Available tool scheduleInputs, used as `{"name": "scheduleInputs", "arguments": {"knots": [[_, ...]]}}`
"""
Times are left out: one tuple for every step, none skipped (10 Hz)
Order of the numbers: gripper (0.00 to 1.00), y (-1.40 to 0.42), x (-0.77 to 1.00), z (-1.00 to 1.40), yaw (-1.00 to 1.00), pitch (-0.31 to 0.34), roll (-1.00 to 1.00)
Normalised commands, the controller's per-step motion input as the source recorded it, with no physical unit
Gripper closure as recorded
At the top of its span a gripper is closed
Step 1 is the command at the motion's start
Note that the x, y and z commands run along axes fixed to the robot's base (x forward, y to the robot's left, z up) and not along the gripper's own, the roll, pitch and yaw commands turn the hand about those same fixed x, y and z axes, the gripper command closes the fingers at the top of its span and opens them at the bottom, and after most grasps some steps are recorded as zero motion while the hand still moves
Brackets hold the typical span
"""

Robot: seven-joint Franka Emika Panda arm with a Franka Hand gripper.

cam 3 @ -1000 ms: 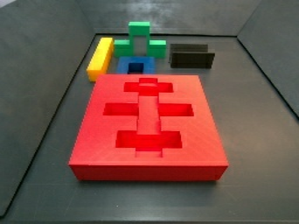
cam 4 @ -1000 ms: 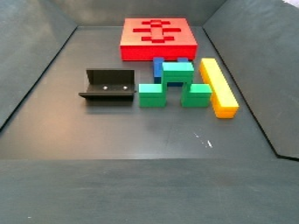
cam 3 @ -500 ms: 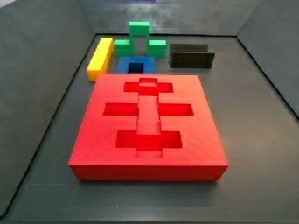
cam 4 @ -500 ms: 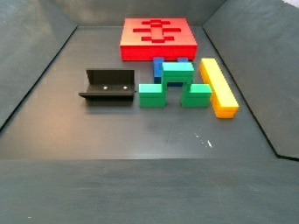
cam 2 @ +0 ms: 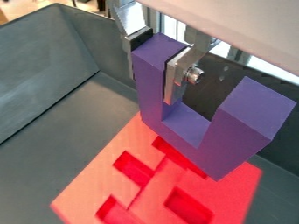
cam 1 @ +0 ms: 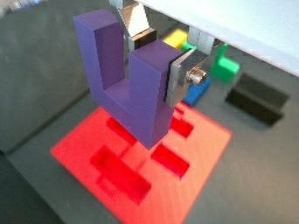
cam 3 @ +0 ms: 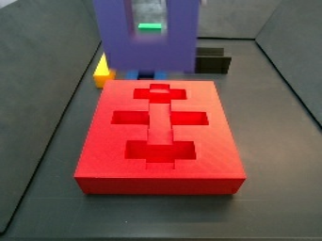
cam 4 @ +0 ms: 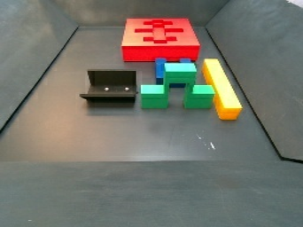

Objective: Pick up the purple object. Move up. Move to above the board. Insert the purple object.
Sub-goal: Insert the purple object.

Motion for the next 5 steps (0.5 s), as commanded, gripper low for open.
{"name": "scheduleInputs", "arguments": {"knots": [[1.00,-0.48,0.45,-0.71,0.00,-0.251,0.10],[1.00,-0.41,0.39,-0.67,0.11,-0.247,0.13],[1.00,-0.35,0.21,-0.53,0.32,-0.304,0.17],[1.00,-0.20,0.05,-0.30,0.51,-0.374,0.14],[1.00,-0.18,0.00,-0.20,0.59,-0.364,0.21]]}}
